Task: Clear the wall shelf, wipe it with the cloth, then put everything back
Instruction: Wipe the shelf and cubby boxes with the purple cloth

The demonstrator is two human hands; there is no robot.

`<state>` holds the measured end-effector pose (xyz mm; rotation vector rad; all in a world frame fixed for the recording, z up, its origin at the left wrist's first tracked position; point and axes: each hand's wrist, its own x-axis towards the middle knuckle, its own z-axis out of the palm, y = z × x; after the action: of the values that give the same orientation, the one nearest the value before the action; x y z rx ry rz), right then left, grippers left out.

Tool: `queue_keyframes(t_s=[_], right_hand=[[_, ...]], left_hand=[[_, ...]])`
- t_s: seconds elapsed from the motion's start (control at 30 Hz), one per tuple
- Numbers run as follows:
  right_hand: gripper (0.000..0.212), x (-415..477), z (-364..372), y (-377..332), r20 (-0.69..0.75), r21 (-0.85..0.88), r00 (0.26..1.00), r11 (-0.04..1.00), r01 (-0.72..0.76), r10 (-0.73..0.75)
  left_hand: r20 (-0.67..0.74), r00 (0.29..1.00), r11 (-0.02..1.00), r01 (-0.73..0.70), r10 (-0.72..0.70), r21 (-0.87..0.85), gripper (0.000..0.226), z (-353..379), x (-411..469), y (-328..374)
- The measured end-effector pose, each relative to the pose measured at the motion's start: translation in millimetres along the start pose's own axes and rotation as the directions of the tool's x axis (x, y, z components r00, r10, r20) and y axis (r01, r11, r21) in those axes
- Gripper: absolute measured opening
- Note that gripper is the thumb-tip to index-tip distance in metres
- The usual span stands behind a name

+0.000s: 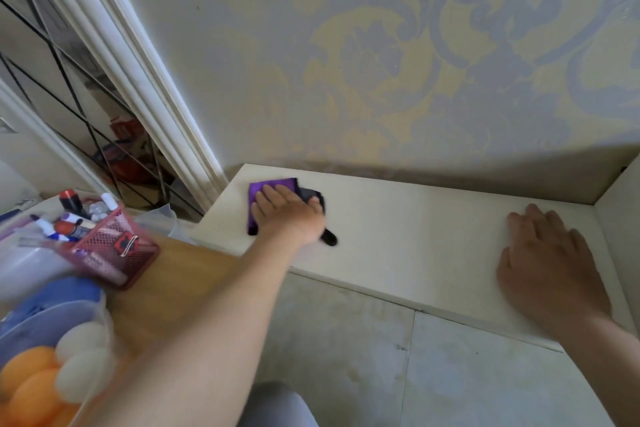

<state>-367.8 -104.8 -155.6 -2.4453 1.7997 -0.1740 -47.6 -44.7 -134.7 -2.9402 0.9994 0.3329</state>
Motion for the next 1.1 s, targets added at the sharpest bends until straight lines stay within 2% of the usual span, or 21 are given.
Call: queue_keyframes(t_s=[0.13, 0.2, 0.3, 0.37, 0.43, 0.5, 0.6, 0.7, 0.87, 1.03, 1.1], right_hand=[[0.044, 0, -1, 0, -0.001, 0.005, 1.0, 1.0, 0.008, -0.008], [0.045, -2, -2, 1, -0.01, 0.016, 1.0, 1.0, 0.02, -0.02], [0.045, -3, -4, 4, -0.017, -0.002, 0.999, 0.999, 0.04, -0.04], [0.045, -2, -4, 5, -0.018, 0.0, 0.999, 0.999, 0.042, -0.042], [0.042, 0, -3, 3, -0.011, -0.001, 1.0, 1.0, 0.024, -0.024], [0.043, 1, 0, 1, -0.003, -0.007, 1.0, 1.0, 0.011, -0.011], [0.046, 3, 3, 2, -0.012, 0.001, 1.0, 1.0, 0.004, -0.004], [0.044, 2, 3, 5, -0.027, 0.015, 0.999, 1.0, 0.019, -0.019], [0.049, 3, 4, 7, -0.02, 0.046, 1.0, 0.999, 0.023, -0.023], [0.049, 8, 10, 11, -0.033, 0.046, 0.999, 0.999, 0.028, -0.026], [0.045, 10, 15, 13, -0.036, 0.025, 0.999, 0.999, 0.026, -0.025]], left_hand=[[0.094, 0.985, 0.99, -0.142, 0.141, 0.004, 0.084, 17, -65, 29], [0.13, 0.978, 0.986, -0.167, 0.164, 0.015, 0.085, 21, -79, 25], [0.141, 0.99, 1.0, 0.012, -0.013, 0.009, 0.088, 3, -53, -5], [0.149, 0.974, 0.984, 0.176, -0.173, -0.009, 0.09, -11, -32, -28], [0.137, 0.958, 0.964, 0.26, -0.251, -0.05, 0.093, -15, -25, -32], [0.138, 0.967, 0.971, 0.227, -0.216, -0.072, 0.094, -7, -37, -14], [0.188, 0.981, 0.997, 0.049, -0.038, -0.051, 0.092, 14, -74, 30], [0.201, 0.98, 0.999, 0.022, -0.016, -0.03, 0.091, 11, -71, 34], [0.162, 0.958, 0.964, 0.252, -0.237, -0.079, 0.099, -15, -16, -22], [0.153, 0.907, 0.905, 0.411, -0.394, -0.11, 0.103, -32, 3, -39], [0.224, 0.884, 0.893, 0.439, -0.411, -0.093, 0.111, -22, 46, -59]])
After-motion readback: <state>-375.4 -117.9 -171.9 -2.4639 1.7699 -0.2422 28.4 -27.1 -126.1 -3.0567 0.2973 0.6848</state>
